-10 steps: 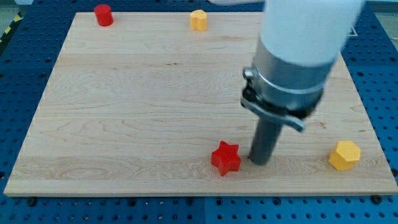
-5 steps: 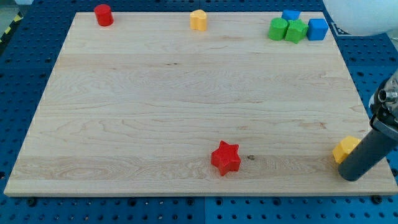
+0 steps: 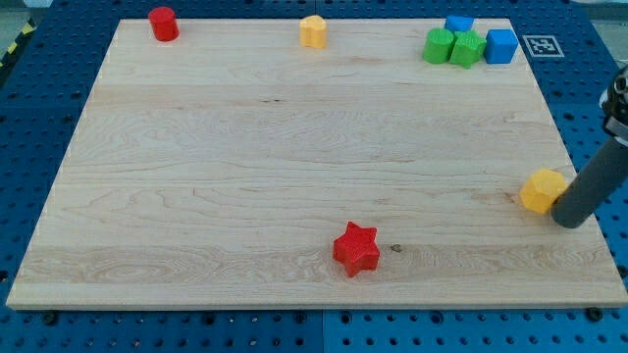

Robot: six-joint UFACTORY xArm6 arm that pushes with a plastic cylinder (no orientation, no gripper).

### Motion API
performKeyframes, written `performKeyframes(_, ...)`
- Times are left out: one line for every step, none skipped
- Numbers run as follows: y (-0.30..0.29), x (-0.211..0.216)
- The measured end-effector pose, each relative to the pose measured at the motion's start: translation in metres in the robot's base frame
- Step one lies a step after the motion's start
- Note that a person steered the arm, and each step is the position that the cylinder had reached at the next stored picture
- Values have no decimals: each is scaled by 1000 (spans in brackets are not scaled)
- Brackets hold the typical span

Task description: Push the yellow hexagon to the right center

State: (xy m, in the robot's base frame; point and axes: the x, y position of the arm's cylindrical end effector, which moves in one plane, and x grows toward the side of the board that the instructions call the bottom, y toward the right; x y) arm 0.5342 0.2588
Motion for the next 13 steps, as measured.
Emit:
performKeyframes(-16, -10)
performKeyframes(-18, -16)
performKeyframes(-18, -27)
performKeyframes(-18, -48)
performKeyframes(-18, -64)
performKeyframes(-45, -62)
performKeyframes(-87, -56)
performKeyframes(-86, -62)
performKeyframes(-86, -62)
performKeyframes(-85, -76)
performKeyframes(-76, -81)
performKeyframes(-58, -81)
performKeyframes(-59, -82)
